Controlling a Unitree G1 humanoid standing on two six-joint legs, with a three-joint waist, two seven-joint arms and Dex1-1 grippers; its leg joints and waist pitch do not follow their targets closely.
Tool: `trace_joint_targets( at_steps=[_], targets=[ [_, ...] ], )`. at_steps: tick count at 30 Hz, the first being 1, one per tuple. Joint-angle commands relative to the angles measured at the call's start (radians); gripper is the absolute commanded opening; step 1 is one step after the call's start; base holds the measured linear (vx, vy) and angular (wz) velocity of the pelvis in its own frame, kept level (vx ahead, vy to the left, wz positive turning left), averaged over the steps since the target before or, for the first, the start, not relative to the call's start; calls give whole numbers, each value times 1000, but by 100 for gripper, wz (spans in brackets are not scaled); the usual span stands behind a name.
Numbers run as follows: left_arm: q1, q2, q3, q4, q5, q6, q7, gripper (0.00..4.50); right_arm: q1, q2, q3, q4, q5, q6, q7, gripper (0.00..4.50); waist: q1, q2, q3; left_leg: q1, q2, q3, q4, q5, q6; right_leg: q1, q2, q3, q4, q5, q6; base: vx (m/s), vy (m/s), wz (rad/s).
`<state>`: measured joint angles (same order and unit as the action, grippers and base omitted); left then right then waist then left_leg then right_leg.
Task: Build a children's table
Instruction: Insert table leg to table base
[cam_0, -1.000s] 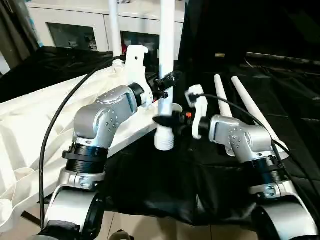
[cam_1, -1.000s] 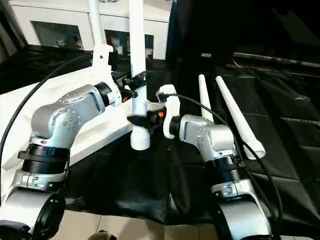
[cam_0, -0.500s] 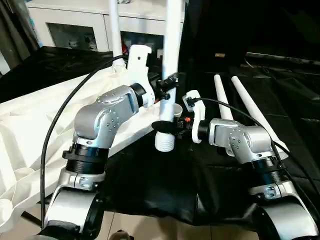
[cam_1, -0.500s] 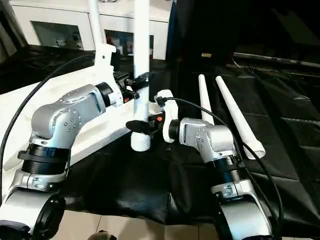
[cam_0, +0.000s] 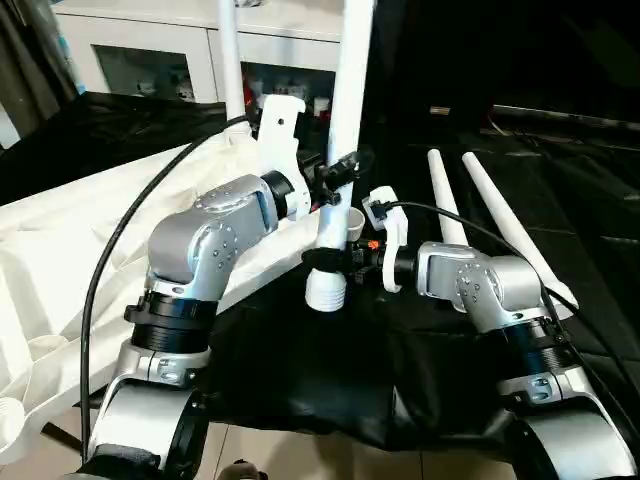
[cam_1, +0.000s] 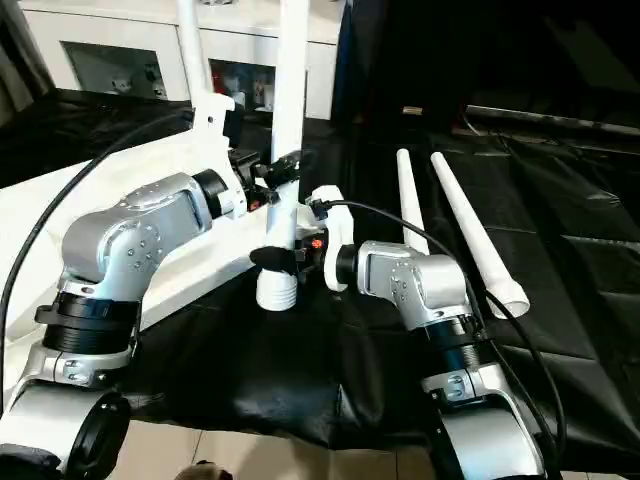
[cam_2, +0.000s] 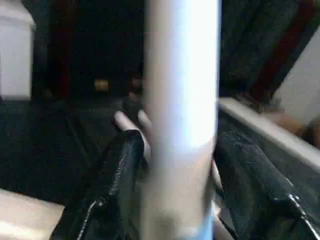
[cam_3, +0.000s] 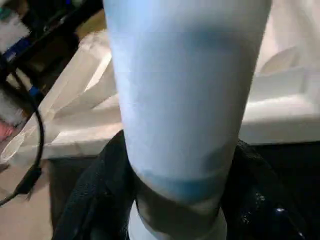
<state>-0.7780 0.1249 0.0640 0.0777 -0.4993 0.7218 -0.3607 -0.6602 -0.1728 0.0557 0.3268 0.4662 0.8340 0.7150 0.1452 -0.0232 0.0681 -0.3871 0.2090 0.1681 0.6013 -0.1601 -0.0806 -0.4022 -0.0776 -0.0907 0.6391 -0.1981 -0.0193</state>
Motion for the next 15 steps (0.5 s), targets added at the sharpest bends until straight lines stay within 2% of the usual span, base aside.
trace_joint_targets(
  at_steps=[1, 3, 4, 5, 6, 7, 8, 9, 10, 11, 12, 13, 14, 15],
  targets=[
    [-4, -13, 56, -14, -11, -108, 12, 301, -4, 15, -64, -25, 22, -83, -16, 193, 2, -8, -83, 12, 20, -2, -67, -122, -38, 61, -71, 54, -77, -121, -129, 0, 0, 0],
    [6, -22, 92, -18, -12, -197, 9, 302, -3, 40, -105, -34, 43, -135, -27, 193, 2, -9, -84, 12, 20, -2, -67, -132, -34, 61, -73, 54, -79, -128, -123, 0, 0, 0],
    [12, -36, 116, -21, -10, -243, 30, 303, -4, 52, -126, -39, 55, -152, -36, 193, 1, 10, -84, 12, 20, -5, -67, -142, -37, 58, -71, 54, -82, -120, -121, 0, 0, 0],
    [17, -43, 126, -25, -13, -255, 40, 303, -3, 57, -135, -41, 57, -160, -45, 193, 0, 2, -86, 15, 21, -5, -67, -136, -36, 62, -69, 53, -76, -87, -129, 0, 0, 0],
    [29, -58, 146, -34, -18, -279, 60, 303, -1, 68, -152, -48, 62, -177, -64, 193, 0, 2, -86, 15, 21, -5, -67, -136, -36, 62, -69, 53, -76, -87, -129, 0, 0, 0],
    [67, -49, 148, -74, -28, -278, 32, 303, 11, 84, -174, -74, 64, -195, -105, 193, 0, -8, -85, 11, 22, -4, -68, -113, -30, 63, -72, 53, -70, -71, -143, 0, 0, 0],
    [111, -10, 122, -99, 21, -279, 33, 303, 29, 87, -180, -91, 45, -215, -144, 193, -4, -45, -84, 10, 22, 1, -69, -105, -21, 65, -69, 52, -74, -79, -135, 0, 0, 0],
    [146, 18, 102, -119, 59, -280, 35, 303, 48, 90, -182, -107, 29, -230, -171, 193, 2, -29, -84, 13, 23, -1, -71, -89, -18, 60, -69, 53, -68, -91, -118, 0, 0, 0],
    [181, 53, 74, -135, 114, -277, 50, 303, 67, 84, -174, -120, 5, -243, -193, 193, 2, -27, -83, 18, 25, -1, -72, -94, -25, 53, -68, 54, -71, -98, -100, 0, 0, 0],
    [199, 65, 68, -141, 138, -279, 63, 303, 76, 78, -167, -125, -9, -251, -196, 193, 2, -9, -84, 22, 25, -5, -76, -112, -42, 51, -65, 53, -70, -101, -87, 0, 0, 0],
    [231, 86, 58, -150, 181, -283, 87, 303, 92, 69, -156, -133, -32, -266, -202, 193, 0, -12, -85, 24, 29, -6, -78, -119, -51, 50, -63, 52, -72, -88, -78, 0, 0, 0],
    [314, 107, 50, -176, 265, -287, 162, 303, 130, 43, -142, -144, -81, -284, -222, 193, 0, 11, -86, 24, 28, -12, -79, -139, -70, 52, -61, 51, -68, -61, -70, 0, 0, 0],
    [340, 99, 52, -177, 284, -297, 184, 303, 142, 35, -141, -138, -95, -296, -224, 193, -2, 10, -84, 25, 28, -12, -82, -172, -78, 54, -61, 50, -74, -60, -69, 0, 0, 0],
    [364, 87, 60, -186, 302, -298, 217, 303, 154, 20, -128, -137, -123, -318, -229, 193, -3, 3, -84, 28, 26, -9, -81, -188, -79, 54, -61, 51, -80, -73, -71, 0, 0, 0]
  ],
)
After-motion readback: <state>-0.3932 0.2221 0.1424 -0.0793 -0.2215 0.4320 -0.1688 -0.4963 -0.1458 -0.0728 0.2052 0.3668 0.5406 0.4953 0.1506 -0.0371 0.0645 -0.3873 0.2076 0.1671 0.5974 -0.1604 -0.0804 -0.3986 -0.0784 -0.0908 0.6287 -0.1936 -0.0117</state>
